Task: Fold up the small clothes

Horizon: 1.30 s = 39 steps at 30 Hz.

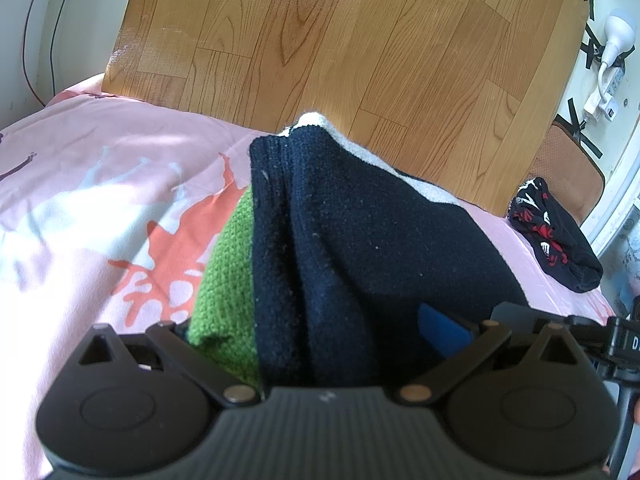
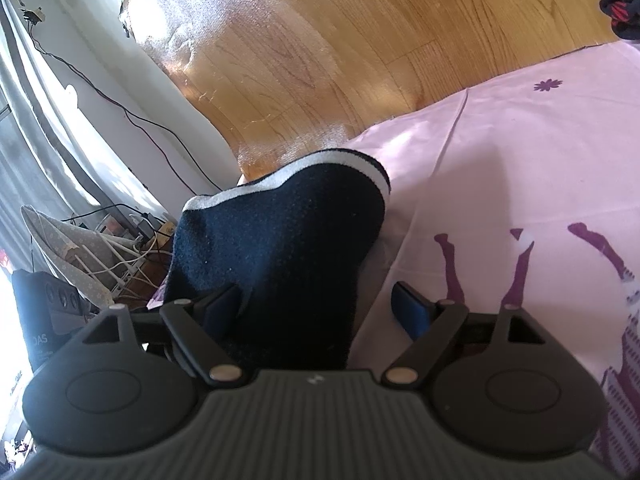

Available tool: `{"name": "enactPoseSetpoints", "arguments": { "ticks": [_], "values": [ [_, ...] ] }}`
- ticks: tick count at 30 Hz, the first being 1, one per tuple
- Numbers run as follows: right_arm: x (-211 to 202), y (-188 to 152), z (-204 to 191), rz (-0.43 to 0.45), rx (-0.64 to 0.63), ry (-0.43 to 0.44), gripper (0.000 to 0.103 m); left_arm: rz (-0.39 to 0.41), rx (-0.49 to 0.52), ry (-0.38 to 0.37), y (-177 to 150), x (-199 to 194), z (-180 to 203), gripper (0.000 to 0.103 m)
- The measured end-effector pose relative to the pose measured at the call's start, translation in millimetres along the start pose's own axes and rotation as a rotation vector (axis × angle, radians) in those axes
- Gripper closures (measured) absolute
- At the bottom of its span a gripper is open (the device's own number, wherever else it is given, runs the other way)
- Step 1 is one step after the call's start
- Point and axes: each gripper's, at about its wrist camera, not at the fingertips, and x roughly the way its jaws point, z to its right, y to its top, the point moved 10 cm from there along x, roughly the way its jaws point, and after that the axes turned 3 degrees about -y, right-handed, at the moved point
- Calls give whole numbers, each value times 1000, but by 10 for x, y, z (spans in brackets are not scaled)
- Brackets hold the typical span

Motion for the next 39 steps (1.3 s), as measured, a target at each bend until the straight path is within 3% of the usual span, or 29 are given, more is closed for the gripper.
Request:
{"name": "enactPoseSetpoints", "arguments": {
  "ticks": [12, 21, 25, 26, 27, 29, 33, 36, 39],
  "values": [
    [0, -4, -5, -3, -6, 0, 17, -1, -7, -9, 6, -1, 4, 0],
    [0, -8, -8, -2, -5, -1, 17, 6, -114, -109, 43, -43, -108, 0],
    [22, -16, -22, -7, -18, -5, 17, -1, -102, -91, 42, -29, -83, 1],
    [37, -24, -36, -15, -29, -1, 23, -3, -87, -78, 34, -16, -59, 2],
    [62, -45, -73, -36, -41, 20, 45, -9, -68, -68, 21, -3, -20, 8],
    [84, -61, -119, -45, -65, 22, 48, -10, -48, -26, 32, -12, 25, 15],
    [84, 36, -217, -10, -24, 65, 58, 52, -2, 18, 273, -164, 80, 42],
    [215, 300, -531, 29, -91, 123, 59, 131, -11, 67, 651, -324, -45, 44],
    [494, 641, -1020, 75, -241, 180, 60, 269, -31, 131, 1139, -571, -332, 43]
  ]
}}
